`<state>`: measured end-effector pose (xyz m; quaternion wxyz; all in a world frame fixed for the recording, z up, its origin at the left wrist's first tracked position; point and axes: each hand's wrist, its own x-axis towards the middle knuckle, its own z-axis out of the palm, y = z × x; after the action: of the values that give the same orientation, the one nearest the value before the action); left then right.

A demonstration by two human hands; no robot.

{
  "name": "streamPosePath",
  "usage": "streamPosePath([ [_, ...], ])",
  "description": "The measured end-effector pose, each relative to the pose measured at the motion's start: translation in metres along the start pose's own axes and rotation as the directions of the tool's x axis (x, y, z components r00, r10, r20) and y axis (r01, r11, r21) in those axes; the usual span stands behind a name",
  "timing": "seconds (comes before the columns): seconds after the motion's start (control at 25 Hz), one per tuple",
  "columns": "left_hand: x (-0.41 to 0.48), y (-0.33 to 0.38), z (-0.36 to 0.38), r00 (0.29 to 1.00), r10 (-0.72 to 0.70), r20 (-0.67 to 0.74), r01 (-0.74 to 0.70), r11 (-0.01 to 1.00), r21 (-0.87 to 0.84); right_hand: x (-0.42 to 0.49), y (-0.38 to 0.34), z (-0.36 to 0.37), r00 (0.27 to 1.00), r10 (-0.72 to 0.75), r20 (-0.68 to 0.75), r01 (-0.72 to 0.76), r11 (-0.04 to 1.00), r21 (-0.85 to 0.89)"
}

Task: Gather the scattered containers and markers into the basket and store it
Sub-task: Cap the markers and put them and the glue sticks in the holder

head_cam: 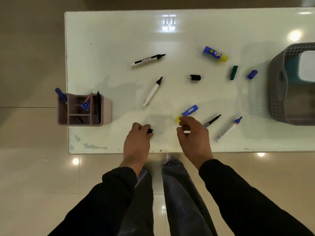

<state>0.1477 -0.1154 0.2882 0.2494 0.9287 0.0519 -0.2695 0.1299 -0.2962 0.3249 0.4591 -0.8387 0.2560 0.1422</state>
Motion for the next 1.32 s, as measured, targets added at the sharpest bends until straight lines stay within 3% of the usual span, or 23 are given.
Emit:
streamPosePath([
  [0.2,0.008,0.009,-0.015,0.99,-0.033,-0.134,0.02,0.995,-0.101,0.057,-0.038,0.013,0.979,-0.195,0.062,0.198,0.979,-0.049],
  [0.32,0.014,0.018,-0.031,0.963,-0.067,-0.262,-0.001,0.967,-0.253,0.095,-0.063,0.031,0.975,-0.182,0.126,0.2,0.968,-0.149],
  [0.44,0.024,0.017,-0.043,0.945,-0.027,-0.326,-0.061,0.965,-0.256,0.119,-0.078,0.044,0.968,-0.182,0.172,0.22,0.947,-0.234],
  [0.6,0.036,0.015,-0.051,0.936,-0.054,-0.348,-0.066,0.944,-0.324,0.144,-0.091,0.045,0.946,-0.289,0.148,0.322,0.892,-0.317],
  [0.68,0.039,0.016,-0.052,0.927,-0.058,-0.371,-0.085,0.931,-0.356,0.164,-0.098,0.046,0.912,-0.391,0.126,0.408,0.824,-0.393],
  [0.8,0.04,0.018,-0.055,0.917,-0.07,-0.394,-0.103,0.909,-0.403,0.197,-0.107,0.053,0.798,-0.548,0.25,0.58,0.586,-0.566],
  [0.88,0.037,0.02,-0.057,0.918,-0.091,-0.386,-0.098,0.891,-0.443,0.211,-0.113,0.058,0.779,-0.514,0.358,0.605,0.468,-0.644],
  [1.04,0.034,0.016,-0.063,0.918,-0.048,-0.393,-0.138,0.891,-0.432,0.214,-0.121,0.062,0.785,-0.489,0.381,0.578,0.356,-0.734],
  [1.12,0.031,0.015,-0.067,0.922,-0.047,-0.384,-0.137,0.888,-0.439,0.211,-0.12,0.055,0.795,-0.491,0.356,0.571,0.409,-0.712],
  [1.2,0.03,0.016,-0.071,0.926,-0.067,-0.371,-0.124,0.876,-0.467,0.203,-0.116,0.044,0.835,-0.508,0.212,0.519,0.597,-0.611],
  [1.32,0.026,0.027,-0.076,0.935,-0.099,-0.34,-0.093,0.857,-0.506,0.167,-0.111,0.022,0.903,-0.414,-0.112,0.398,0.906,-0.144],
])
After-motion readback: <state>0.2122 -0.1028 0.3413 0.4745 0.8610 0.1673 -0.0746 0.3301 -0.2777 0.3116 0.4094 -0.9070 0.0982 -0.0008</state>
